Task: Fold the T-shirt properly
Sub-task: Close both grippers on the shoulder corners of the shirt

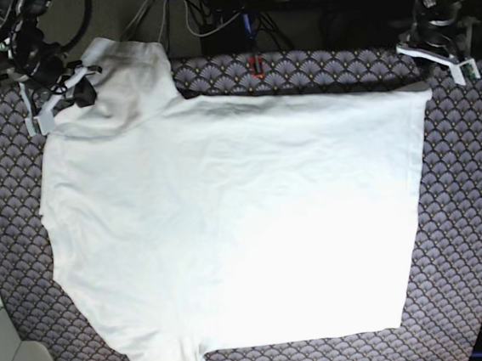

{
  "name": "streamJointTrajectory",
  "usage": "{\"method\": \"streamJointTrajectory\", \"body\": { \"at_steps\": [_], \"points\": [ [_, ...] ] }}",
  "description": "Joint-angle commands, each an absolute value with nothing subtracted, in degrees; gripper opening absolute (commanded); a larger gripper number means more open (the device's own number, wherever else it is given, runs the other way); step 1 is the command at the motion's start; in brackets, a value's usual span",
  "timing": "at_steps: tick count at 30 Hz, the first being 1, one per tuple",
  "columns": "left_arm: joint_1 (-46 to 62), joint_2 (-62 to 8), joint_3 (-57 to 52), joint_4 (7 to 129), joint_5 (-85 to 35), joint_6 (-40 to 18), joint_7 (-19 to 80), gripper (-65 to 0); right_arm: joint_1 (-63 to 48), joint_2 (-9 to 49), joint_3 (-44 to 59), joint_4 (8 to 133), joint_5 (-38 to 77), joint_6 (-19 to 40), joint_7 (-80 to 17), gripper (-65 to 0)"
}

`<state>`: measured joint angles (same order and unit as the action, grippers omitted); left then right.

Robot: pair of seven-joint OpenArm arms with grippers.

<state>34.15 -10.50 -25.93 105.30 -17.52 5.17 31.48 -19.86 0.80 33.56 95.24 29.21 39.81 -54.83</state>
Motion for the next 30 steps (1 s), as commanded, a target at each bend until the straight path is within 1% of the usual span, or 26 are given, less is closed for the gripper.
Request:
{"method": "streamJointTrajectory", "body": {
  "at_steps": [1, 5, 7, 10, 17, 24, 30],
  "points": [
    [33.5, -10.7, -28.1, 106.2, -17.5, 4.9, 30.2, -41.2, -20.0, 1.2, 33.5, 95.7, 29.0, 40.0, -55.6, -63.4],
    [31.7, -8.7, -31.3, 106.5, -17.5, 4.9, 30.2, -34.3, -20.0, 1.2, 33.5, 95.7, 29.0, 40.0, -55.6, -63.3],
    [31.2, -8.2, -31.3, 106.8, -17.5, 4.9, 30.2, -32.6, -20.0, 1.2, 33.1, 95.7, 29.0, 40.0, -55.6, -63.3],
    [29.5, -8.0, -30.5, 106.1, -18.9, 4.9, 30.0, -32.4, -20.1, 1.2, 32.5, 95.7, 29.0, 40.0, -55.6, -63.2],
    [25.3, -8.4, -30.3, 101.1, -30.1, 4.9, 30.2, -32.3, -20.2, 1.3, 32.5, 95.7, 28.9, 40.0, -55.6, -63.2],
    [24.2, -7.6, -30.0, 98.0, -32.0, 4.9, 29.7, -32.3, -20.3, 2.1, 32.5, 95.7, 28.9, 40.0, -55.6, -63.2],
    [25.4, -4.6, -30.4, 98.8, -32.0, 4.9, 29.8, -32.3, -20.4, 2.1, 32.4, 95.7, 28.9, 40.0, -55.6, -63.2]
  ]
}}
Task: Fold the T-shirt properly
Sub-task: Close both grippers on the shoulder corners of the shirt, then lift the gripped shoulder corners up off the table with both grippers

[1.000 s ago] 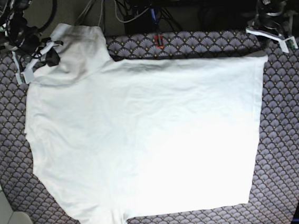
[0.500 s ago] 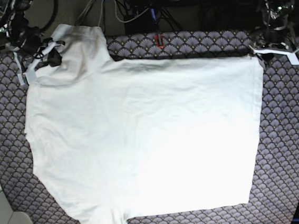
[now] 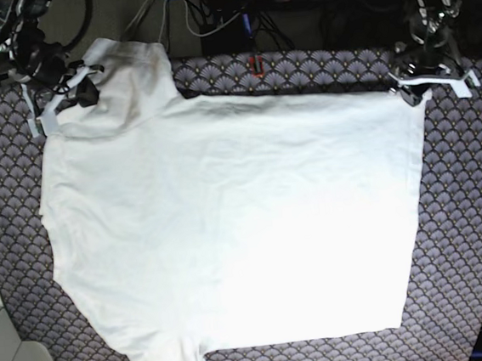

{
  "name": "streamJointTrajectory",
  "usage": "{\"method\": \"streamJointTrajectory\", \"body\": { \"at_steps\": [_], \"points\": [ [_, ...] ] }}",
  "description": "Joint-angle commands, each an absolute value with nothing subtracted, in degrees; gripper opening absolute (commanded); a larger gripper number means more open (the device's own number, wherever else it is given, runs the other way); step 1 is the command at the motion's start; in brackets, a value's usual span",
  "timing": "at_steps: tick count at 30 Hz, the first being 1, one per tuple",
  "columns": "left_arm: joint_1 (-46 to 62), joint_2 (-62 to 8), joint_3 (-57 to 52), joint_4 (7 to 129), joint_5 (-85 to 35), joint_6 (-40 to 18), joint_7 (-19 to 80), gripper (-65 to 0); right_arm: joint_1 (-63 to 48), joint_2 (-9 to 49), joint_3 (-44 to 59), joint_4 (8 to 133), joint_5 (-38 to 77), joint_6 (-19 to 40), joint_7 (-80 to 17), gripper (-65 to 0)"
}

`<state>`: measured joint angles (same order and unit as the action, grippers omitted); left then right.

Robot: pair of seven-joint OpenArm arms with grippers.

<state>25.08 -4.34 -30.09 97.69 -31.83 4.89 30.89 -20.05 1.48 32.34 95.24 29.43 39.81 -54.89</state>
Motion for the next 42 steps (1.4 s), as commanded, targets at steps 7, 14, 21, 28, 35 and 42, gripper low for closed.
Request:
{"method": "streamJointTrajectory", "body": {
  "at_steps": [7, 14, 21, 28, 35, 42],
  "points": [
    [25.7, -2.9, -30.5, 98.2, -37.1, 4.9, 29.9, -32.3, -20.4, 2.2, 32.4, 95.7, 28.9, 40.0, -55.6, -63.2],
    [25.5, -2.8, -30.5, 98.0, -42.3, 5.0, 29.8, -32.3, -20.4, 3.2, 32.4, 95.7, 28.9, 40.0, -55.9, -63.2],
    [23.6, -1.0, -30.5, 93.3, -42.3, 5.0, 29.7, -32.4, -20.2, 4.4, 32.4, 95.7, 28.9, 40.0, -56.1, -63.2],
    [23.3, 1.6, -30.5, 92.1, -42.3, 5.0, 29.7, -32.5, -20.2, 5.1, 32.4, 95.6, 28.9, 40.0, -56.1, -63.2],
    [23.1, 2.9, -30.5, 92.0, -42.4, 5.0, 29.7, -35.1, -20.3, 5.3, 32.4, 95.6, 28.9, 40.0, -56.1, -63.2],
    [21.8, 2.9, -30.5, 91.9, -42.4, 5.0, 30.1, -65.0, -20.2, 5.4, 32.3, 95.6, 28.9, 40.0, -56.1, -63.4]
  ]
}}
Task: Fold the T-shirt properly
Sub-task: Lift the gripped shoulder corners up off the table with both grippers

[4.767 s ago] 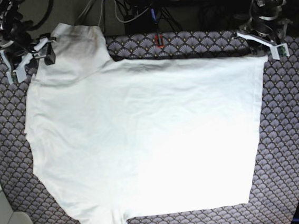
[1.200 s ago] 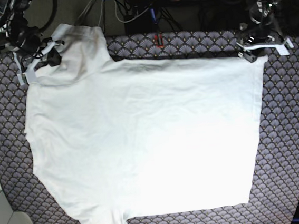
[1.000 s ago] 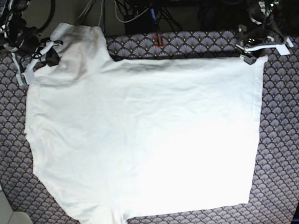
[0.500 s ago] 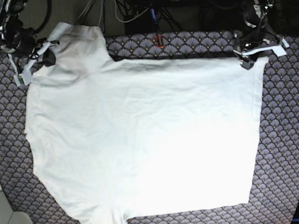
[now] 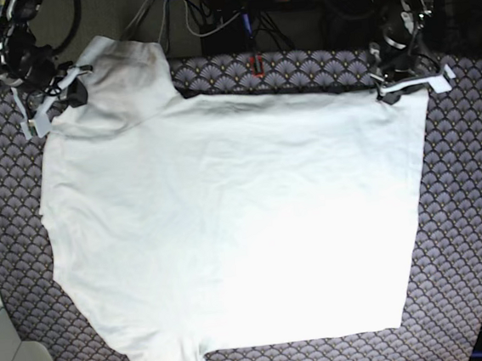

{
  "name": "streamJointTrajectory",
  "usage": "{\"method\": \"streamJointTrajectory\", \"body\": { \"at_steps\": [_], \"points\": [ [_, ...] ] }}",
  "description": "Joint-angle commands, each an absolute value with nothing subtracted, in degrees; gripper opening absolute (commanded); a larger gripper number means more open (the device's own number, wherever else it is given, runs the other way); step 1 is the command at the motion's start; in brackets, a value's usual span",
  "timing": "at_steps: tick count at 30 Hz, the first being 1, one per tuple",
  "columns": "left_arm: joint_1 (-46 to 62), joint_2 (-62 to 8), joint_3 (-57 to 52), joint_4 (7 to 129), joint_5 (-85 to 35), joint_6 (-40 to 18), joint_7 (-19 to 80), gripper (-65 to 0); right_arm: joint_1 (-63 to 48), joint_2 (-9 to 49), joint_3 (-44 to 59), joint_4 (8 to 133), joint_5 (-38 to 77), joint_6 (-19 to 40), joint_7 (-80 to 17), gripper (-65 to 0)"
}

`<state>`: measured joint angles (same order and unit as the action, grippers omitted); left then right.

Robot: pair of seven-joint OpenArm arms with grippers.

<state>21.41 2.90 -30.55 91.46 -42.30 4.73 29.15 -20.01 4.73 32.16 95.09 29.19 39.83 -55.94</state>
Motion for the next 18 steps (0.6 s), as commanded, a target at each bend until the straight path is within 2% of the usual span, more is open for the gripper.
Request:
{"method": "streamJointTrajectory", "body": {
  "at_steps": [1, 18],
  "points": [
    [21.8, 2.9, -30.5, 91.9, -42.4, 5.0, 30.1, -63.5, -20.2, 5.4, 32.3, 95.6, 28.9, 40.0, -56.1, -63.4],
    [22.3, 0.8, -30.4, 92.8, -42.3, 5.1, 30.2, -64.4, -20.1, 5.0, 32.4, 96.3, 29.3, 40.0, -56.0, -63.3]
  ]
}}
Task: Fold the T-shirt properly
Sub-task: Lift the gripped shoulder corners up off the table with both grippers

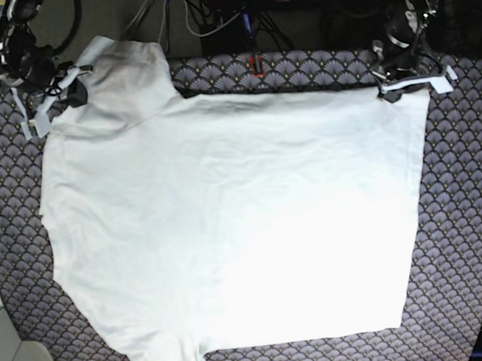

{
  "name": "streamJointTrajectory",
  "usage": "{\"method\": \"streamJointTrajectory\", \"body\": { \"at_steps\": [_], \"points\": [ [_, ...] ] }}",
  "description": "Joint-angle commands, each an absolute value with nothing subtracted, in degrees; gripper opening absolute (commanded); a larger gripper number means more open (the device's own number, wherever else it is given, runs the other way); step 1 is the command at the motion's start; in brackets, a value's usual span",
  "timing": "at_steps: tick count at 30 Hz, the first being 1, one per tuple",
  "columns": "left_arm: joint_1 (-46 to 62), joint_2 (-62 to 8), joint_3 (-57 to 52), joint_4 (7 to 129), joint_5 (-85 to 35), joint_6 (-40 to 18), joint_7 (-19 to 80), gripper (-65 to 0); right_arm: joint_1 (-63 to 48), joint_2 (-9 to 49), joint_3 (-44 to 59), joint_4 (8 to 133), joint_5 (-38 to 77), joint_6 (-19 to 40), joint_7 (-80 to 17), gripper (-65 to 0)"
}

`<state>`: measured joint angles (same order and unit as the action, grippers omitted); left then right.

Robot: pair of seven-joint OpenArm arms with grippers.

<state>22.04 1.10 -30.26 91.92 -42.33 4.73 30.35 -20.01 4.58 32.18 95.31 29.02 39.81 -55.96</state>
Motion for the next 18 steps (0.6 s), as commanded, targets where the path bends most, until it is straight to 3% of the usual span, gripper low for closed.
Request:
{"method": "streamJointTrajectory", "body": {
  "at_steps": [1, 18],
  "points": [
    [22.3, 0.7, -30.4, 92.8, -42.3, 5.1, 30.2, -64.4, -20.0, 5.0, 32.5, 96.3, 29.3, 40.0, -55.9, -63.3],
    [20.2, -4.1, -28.9, 95.7, -40.2, 5.6, 30.3, -64.4, -18.6, 5.4, 31.2, 104.7, 28.9, 40.0, -56.2, -63.3]
  ]
}}
